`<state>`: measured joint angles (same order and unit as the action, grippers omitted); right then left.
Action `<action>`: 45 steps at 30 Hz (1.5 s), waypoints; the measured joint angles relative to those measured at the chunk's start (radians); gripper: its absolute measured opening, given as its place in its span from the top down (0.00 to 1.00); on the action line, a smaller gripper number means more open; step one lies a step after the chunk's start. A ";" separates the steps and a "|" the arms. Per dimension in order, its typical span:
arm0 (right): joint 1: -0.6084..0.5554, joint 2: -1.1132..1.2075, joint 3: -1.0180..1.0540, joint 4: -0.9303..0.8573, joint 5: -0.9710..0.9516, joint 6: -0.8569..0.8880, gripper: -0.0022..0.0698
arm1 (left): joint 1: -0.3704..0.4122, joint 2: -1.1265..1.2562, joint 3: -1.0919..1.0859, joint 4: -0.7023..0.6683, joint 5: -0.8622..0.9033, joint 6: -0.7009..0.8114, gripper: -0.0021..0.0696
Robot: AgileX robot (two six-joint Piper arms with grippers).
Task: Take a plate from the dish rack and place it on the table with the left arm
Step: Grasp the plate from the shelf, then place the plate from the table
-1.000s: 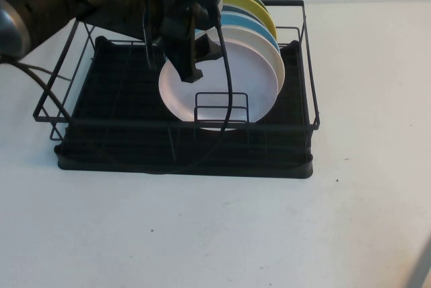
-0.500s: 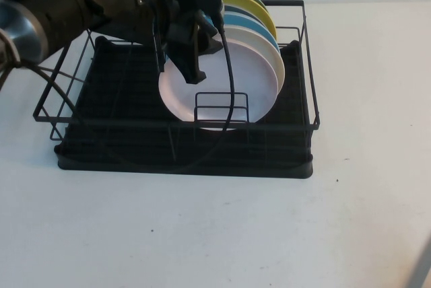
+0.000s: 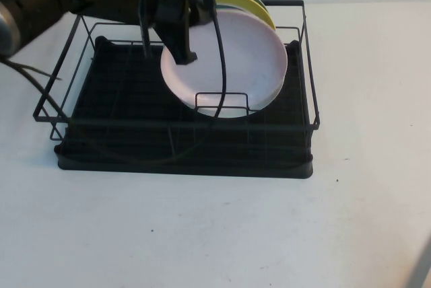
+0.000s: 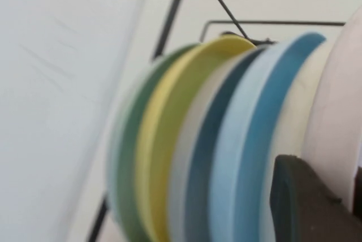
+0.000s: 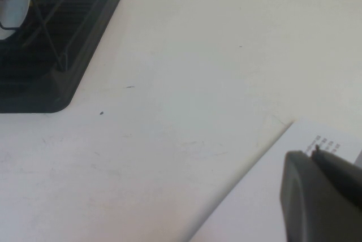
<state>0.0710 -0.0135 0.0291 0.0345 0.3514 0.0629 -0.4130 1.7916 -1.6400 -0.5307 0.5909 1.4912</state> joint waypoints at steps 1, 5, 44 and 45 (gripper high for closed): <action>0.000 0.000 0.000 0.000 0.000 0.000 1.00 | 0.000 -0.019 0.000 0.007 0.000 -0.002 0.93; 0.000 0.000 0.000 0.000 0.000 0.000 1.00 | 0.000 -0.107 0.000 0.054 0.002 -0.006 0.93; 0.000 0.000 0.000 0.000 0.000 0.000 1.00 | 0.000 -0.654 1.163 -0.255 -0.207 -1.049 0.97; 0.000 0.000 0.000 0.000 0.000 0.000 1.00 | 0.000 -0.654 1.178 -0.264 -0.231 -1.046 0.97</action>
<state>0.0710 -0.0135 0.0291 0.0345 0.3514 0.0629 -0.4130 1.1376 -0.4617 -0.7950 0.3600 0.4456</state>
